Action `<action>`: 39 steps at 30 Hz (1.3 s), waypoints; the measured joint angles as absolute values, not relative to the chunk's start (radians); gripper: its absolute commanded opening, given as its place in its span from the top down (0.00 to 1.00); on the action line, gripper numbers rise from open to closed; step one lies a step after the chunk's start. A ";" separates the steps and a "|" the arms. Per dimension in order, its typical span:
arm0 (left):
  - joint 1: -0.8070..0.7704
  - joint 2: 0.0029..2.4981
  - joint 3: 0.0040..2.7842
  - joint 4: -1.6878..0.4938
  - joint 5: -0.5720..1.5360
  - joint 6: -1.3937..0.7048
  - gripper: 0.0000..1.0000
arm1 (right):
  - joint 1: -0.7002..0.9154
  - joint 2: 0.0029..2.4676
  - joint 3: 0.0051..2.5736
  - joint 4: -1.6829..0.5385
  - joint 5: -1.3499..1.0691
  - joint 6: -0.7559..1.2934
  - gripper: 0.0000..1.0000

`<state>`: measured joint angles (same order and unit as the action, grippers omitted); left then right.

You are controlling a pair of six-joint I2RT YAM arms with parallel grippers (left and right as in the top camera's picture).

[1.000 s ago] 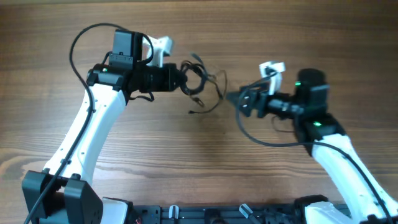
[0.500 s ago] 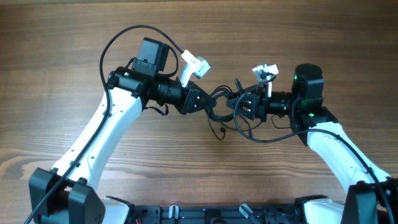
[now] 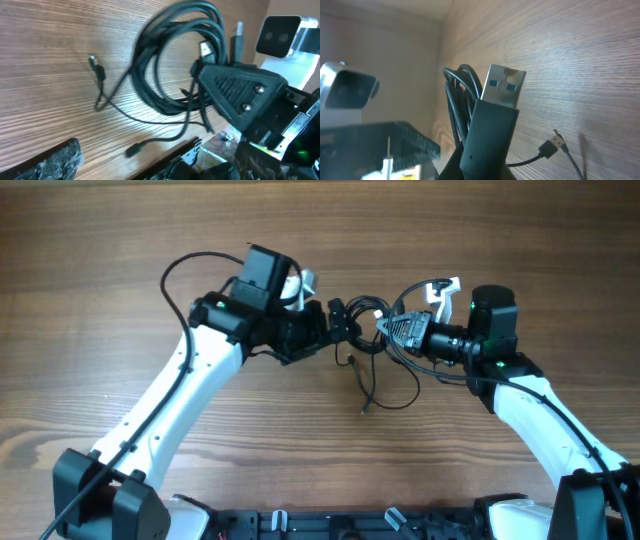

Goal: Untangle cables

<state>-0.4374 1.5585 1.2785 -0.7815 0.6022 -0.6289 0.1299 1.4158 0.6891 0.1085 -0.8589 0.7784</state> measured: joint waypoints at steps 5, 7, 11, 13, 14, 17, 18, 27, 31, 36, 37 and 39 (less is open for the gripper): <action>-0.569 1.559 1.279 -0.762 0.450 -0.937 0.01 | 0.130 1.416 0.689 0.112 -0.863 0.837 0.96; -0.600 1.560 1.279 -0.762 0.376 -1.057 0.00 | 0.130 1.416 0.689 0.112 -0.890 0.837 0.96; -0.604 1.598 1.279 -0.752 0.209 -1.118 0.03 | 0.130 1.416 0.689 0.112 -0.977 0.779 0.96; -0.582 1.599 1.279 -0.720 0.183 -1.019 0.10 | 0.130 1.416 0.689 0.114 -1.018 0.730 0.96; -0.559 1.599 1.279 -0.712 0.174 -0.915 0.10 | 0.130 1.416 0.689 0.116 -1.022 0.723 0.95; -0.547 1.601 1.279 -0.691 0.189 -0.775 0.13 | 0.130 1.417 0.689 0.167 -1.045 0.719 0.95; -0.547 1.603 1.279 -0.683 0.207 -0.748 0.15 | 0.130 1.419 0.689 0.191 -1.051 0.725 0.96; -0.550 1.648 1.279 -0.642 0.336 -0.548 0.96 | 0.131 1.420 0.689 0.251 -1.074 0.820 0.78; -0.514 1.652 1.279 -0.638 0.312 -0.521 0.96 | 0.134 1.422 0.689 0.255 -1.072 0.760 0.00; -0.384 1.648 1.279 -0.625 0.316 -0.519 0.96 | 0.145 1.422 0.689 0.245 -1.017 0.523 0.00; -0.384 1.645 1.279 -0.620 0.330 -0.519 0.96 | 0.175 1.421 0.689 0.255 -0.983 0.459 0.00; -0.386 1.638 1.279 -0.620 0.352 -0.519 0.96 | 0.253 1.422 0.689 0.263 -0.873 0.348 0.01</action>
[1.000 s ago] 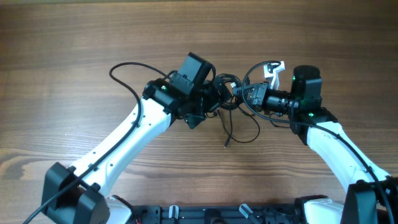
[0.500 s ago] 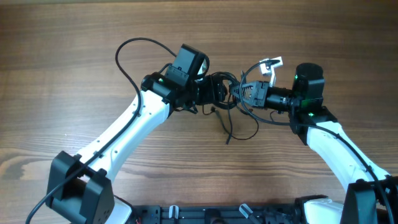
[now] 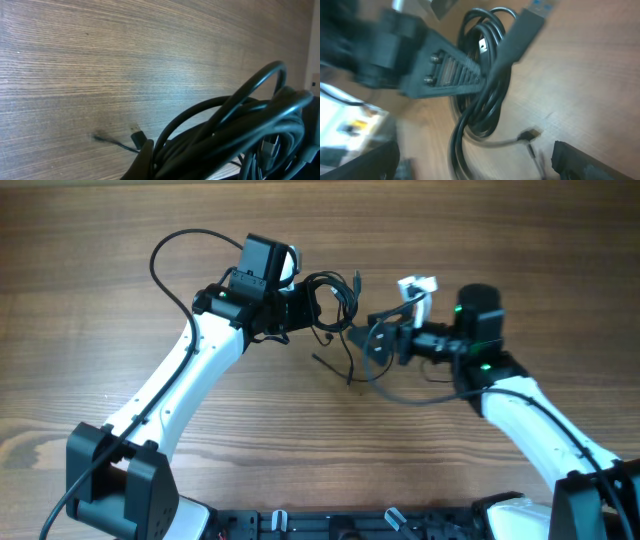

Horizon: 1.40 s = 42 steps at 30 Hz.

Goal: Untangle cables

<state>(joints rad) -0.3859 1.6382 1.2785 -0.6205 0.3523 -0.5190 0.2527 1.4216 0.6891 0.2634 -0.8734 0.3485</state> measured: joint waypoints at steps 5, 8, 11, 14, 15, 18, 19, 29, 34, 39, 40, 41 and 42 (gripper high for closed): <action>-0.384 1.638 1.279 -0.620 0.366 -0.592 0.96 | 0.461 1.421 0.689 0.214 -0.492 0.214 0.90; -0.366 1.636 1.279 -0.609 0.368 -0.616 0.96 | 0.487 1.420 0.690 0.130 -0.410 0.330 0.96; -0.360 1.636 1.279 -0.609 0.332 -0.615 0.96 | 0.463 1.377 0.690 0.070 -0.527 0.464 0.95; -0.361 1.635 1.279 -0.569 0.292 -0.580 0.96 | 0.441 1.291 0.690 0.064 -0.637 0.532 0.95; -0.366 1.634 1.278 -0.556 0.287 -0.575 0.96 | 0.440 1.272 0.690 0.062 -0.653 0.539 0.95; -0.403 1.628 1.278 -0.479 0.272 -0.506 0.96 | 0.439 1.217 0.695 0.039 -0.681 0.564 0.96; -0.418 1.628 1.278 -0.465 0.263 -0.484 0.96 | 0.439 1.217 0.704 0.001 -0.675 0.566 0.95; -0.465 1.626 1.279 -0.399 0.368 -0.321 0.96 | 0.439 1.232 0.924 -0.292 -0.458 0.611 0.95; -0.457 1.625 1.279 -0.501 0.556 -0.146 0.96 | 0.440 1.264 0.924 -0.271 -0.371 0.640 0.95; -0.427 1.571 1.279 -0.542 0.716 0.013 0.96 | 0.443 1.269 0.925 -0.323 -0.226 0.639 0.95; -0.427 1.561 1.279 -0.553 0.730 0.031 0.96 | 0.443 1.269 0.926 -0.310 -0.220 0.635 0.95; -0.427 1.554 1.279 -0.568 0.740 0.046 0.96 | 0.444 1.269 0.926 -0.295 -0.216 0.632 0.95; -0.425 1.551 1.279 -0.587 0.747 0.054 0.96 | 0.446 1.271 0.926 -0.279 -0.212 0.631 0.95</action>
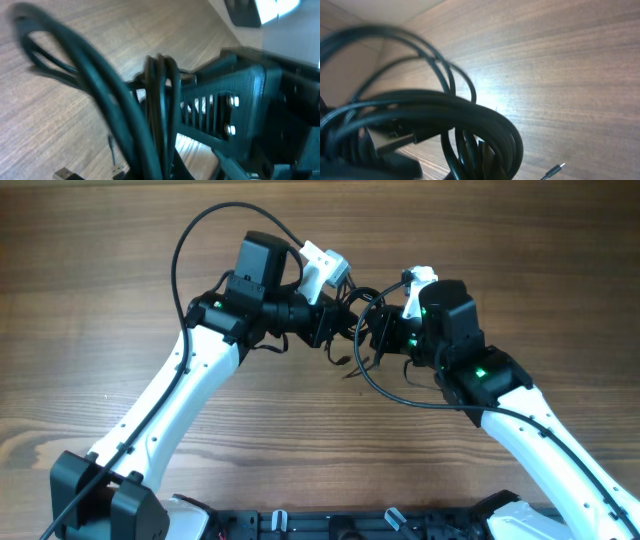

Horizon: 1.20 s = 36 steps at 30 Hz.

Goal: Untangle cables

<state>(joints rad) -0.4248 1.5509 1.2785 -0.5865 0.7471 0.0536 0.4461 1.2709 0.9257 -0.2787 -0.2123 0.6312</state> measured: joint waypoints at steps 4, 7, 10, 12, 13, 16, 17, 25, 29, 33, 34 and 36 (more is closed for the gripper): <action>-0.466 1.547 1.279 -0.608 0.764 0.070 0.96 | 0.449 1.289 0.925 -0.206 -0.202 0.632 0.92; -0.485 1.545 1.279 -0.593 0.720 0.071 0.96 | 0.440 1.314 0.925 -0.205 -0.255 0.627 0.75; -0.479 1.544 1.279 -0.589 0.673 0.054 0.96 | 0.426 1.311 0.927 -0.276 -0.290 0.607 0.27; -0.448 1.544 1.279 -0.591 0.665 0.035 0.96 | 0.374 1.266 0.931 -0.350 -0.348 0.593 0.00; -0.440 1.543 1.279 -0.585 0.667 0.031 0.96 | 0.332 1.236 0.931 -0.391 -0.372 0.588 0.00; -0.399 1.539 1.279 -0.584 0.694 0.021 0.96 | 0.196 1.121 0.931 -0.469 -0.455 0.517 0.00; -0.389 1.539 1.279 -0.583 0.710 0.022 0.96 | 0.170 1.098 0.931 -0.471 -0.479 0.456 0.00; -0.379 1.539 1.279 -0.637 1.003 0.241 0.96 | 0.155 1.177 0.931 -0.466 -0.791 -0.109 0.15; -0.379 1.539 1.279 -0.660 1.043 0.258 0.96 | 0.155 1.250 0.931 -0.455 -0.853 -0.196 0.71; -0.379 1.539 1.279 -0.662 1.048 0.265 0.73 | 0.153 1.251 0.931 -0.439 -0.925 -0.210 0.96; -0.379 1.539 1.279 -0.664 1.050 0.268 0.58 | 0.151 1.251 0.931 -0.438 -0.932 -0.211 0.96; -0.377 1.537 1.279 -0.662 1.054 0.271 0.35 | 0.152 1.252 0.931 -0.449 -0.925 -0.229 0.96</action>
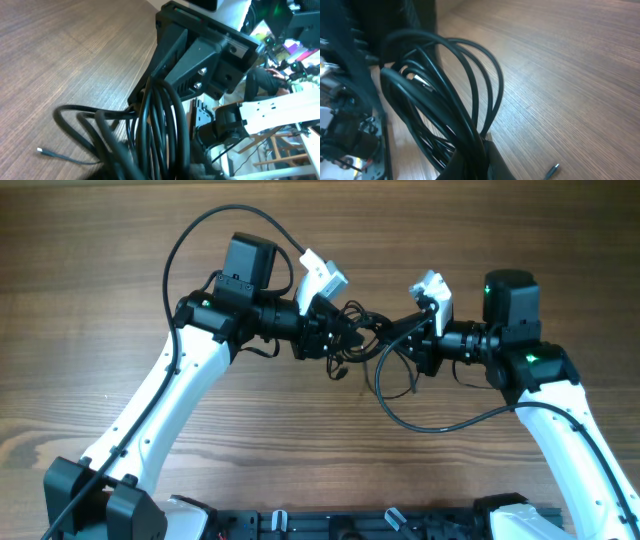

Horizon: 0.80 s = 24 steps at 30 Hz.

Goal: Untangle cables

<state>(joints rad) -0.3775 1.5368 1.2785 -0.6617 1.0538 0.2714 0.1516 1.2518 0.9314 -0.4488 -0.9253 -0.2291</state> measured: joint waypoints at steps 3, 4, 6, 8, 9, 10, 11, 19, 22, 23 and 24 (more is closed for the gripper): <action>-0.334 1.527 1.279 -0.663 1.057 0.261 0.26 | 0.152 1.252 0.931 -0.496 -0.885 -0.295 0.96; -0.304 1.521 1.279 -0.663 1.057 0.257 0.26 | 0.152 1.252 0.931 -0.517 -0.862 -0.327 0.96; -0.257 1.510 1.279 -0.662 1.057 0.253 0.35 | 0.152 1.252 0.931 -0.532 -0.838 -0.386 0.96; -0.232 1.503 1.279 -0.665 1.056 0.255 0.37 | 0.152 1.252 0.931 -0.532 -0.829 -0.432 0.96; -0.233 1.501 1.279 -0.673 1.057 0.249 0.38 | 0.152 1.252 0.931 -0.531 -0.828 -0.451 0.96; -0.239 1.501 1.279 -0.675 1.057 0.249 0.38 | 0.152 1.252 0.931 -0.532 -0.828 -0.459 0.96; -0.246 1.501 1.279 -0.675 1.057 0.249 0.39 | 0.152 1.252 0.931 -0.532 -0.830 -0.468 0.96; -0.339 1.501 1.279 -0.730 0.833 0.204 0.46 | 0.152 1.252 0.931 -0.509 -0.920 -0.604 0.96; -0.328 1.501 1.279 -0.754 0.793 0.237 0.52 | 0.152 1.252 0.931 -0.484 -0.922 -0.608 0.96; -0.325 1.501 1.279 -0.769 0.785 0.265 0.62 | 0.152 1.252 0.931 -0.482 -0.928 -0.607 0.96; -0.324 1.501 1.279 -0.794 0.772 0.289 0.67 | 0.152 1.252 0.931 -0.475 -0.940 -0.607 0.96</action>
